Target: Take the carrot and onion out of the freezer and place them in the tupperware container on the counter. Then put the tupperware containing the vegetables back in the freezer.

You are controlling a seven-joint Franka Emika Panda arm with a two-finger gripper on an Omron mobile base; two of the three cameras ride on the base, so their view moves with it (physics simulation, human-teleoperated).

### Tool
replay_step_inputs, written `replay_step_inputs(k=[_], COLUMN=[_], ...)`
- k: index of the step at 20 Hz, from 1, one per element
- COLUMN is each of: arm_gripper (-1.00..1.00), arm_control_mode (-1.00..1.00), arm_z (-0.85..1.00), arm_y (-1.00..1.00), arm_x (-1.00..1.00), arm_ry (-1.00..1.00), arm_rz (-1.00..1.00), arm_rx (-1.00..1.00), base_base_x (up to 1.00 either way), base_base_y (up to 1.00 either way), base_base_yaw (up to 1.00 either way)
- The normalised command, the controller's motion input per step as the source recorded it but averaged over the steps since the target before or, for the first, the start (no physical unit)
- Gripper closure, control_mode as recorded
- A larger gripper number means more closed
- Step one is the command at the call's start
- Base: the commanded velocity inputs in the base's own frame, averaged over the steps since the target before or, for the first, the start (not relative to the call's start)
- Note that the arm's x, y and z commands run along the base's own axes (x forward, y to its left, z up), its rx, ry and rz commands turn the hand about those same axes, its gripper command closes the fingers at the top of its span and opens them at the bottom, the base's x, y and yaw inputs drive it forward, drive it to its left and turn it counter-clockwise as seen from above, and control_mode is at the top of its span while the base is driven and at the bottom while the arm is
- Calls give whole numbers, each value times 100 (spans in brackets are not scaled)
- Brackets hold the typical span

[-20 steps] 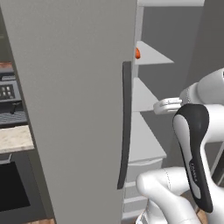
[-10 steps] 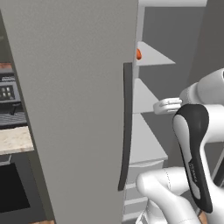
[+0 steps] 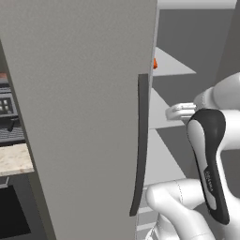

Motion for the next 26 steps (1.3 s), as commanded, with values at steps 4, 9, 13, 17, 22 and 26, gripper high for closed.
replay_step_inputs(k=[4, 9, 13, 17, 22, 26], arm_gripper=[-100, -100, -100, -100, -100, -100], arm_control_mode=[-100, -100, -100, -100, -100, -100], arm_z=[16, 17, 21, 22, 8, 6], arm_y=[-22, -2, -35, -37, -6, 0], arm_x=[6, 34, 43, 30, 41, 31], arm_ry=[0, 1, 5, 0, 0, 0], arm_rz=[0, -3, -6, 0, 0, 0], arm_rx=[2, 1, 0, 0, 0, 0], base_base_x=[0, 0, 0, 0, 0, 0], base_base_y=[0, 0, 0, 0, 0, 0], base_base_yaw=[0, 0, 0, 0, 0, 0])
